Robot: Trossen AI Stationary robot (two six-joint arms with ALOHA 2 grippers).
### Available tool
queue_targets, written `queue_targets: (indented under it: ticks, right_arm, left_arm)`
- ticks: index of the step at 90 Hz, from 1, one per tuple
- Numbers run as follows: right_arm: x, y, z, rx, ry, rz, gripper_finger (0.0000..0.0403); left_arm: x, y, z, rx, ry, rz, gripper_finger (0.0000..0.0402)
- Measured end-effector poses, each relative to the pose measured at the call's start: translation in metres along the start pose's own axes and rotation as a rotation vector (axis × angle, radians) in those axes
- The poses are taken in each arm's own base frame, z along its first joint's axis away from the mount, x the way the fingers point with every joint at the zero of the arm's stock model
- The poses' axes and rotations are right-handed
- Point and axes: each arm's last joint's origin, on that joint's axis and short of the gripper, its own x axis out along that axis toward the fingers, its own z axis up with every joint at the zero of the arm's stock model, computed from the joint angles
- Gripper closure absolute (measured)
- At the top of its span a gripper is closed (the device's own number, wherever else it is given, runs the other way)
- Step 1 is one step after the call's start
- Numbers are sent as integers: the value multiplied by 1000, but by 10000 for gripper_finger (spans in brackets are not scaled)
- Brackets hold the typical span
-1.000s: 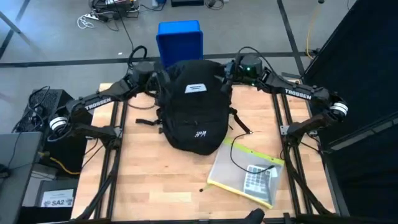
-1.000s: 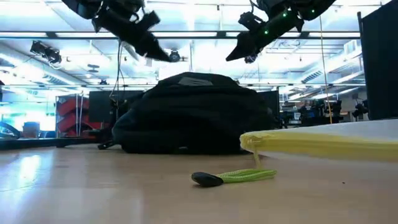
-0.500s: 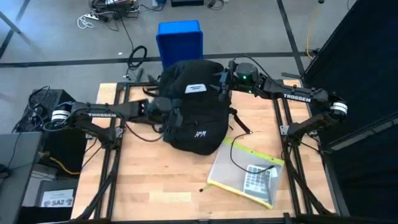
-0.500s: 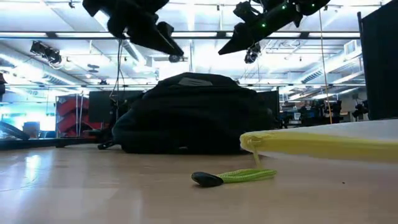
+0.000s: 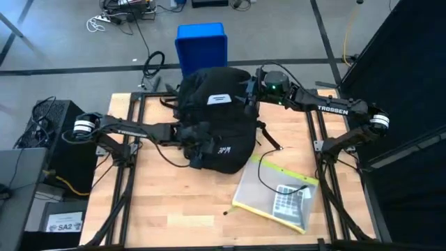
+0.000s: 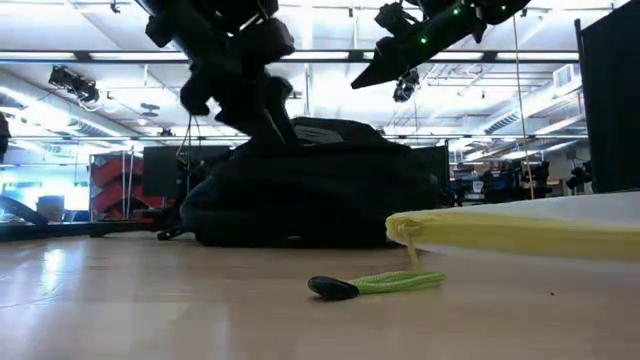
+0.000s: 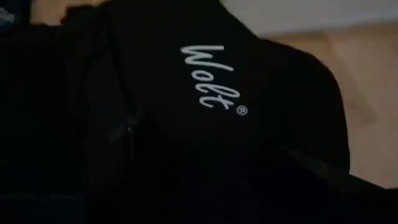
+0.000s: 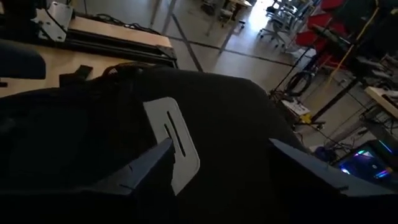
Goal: Unpack backpack
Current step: Remove the cellphone from the backpack
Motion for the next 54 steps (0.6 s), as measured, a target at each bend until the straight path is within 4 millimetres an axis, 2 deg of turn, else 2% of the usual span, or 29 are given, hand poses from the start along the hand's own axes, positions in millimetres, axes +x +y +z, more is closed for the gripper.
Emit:
queue_targets:
  ticks: [18,39,54]
  right_arm:
    - [0,0,0,0,8,-9,167]
    - [0,0,-1,1,9,-9,177]
    - [0,0,-1,6,12,-8,184]
  left_arm:
    - [0,-9,2,18,2,-28,182]
    - [-11,-12,9,22,-55,-40,182]
    - [1,-16,1,7,26,-69,182]
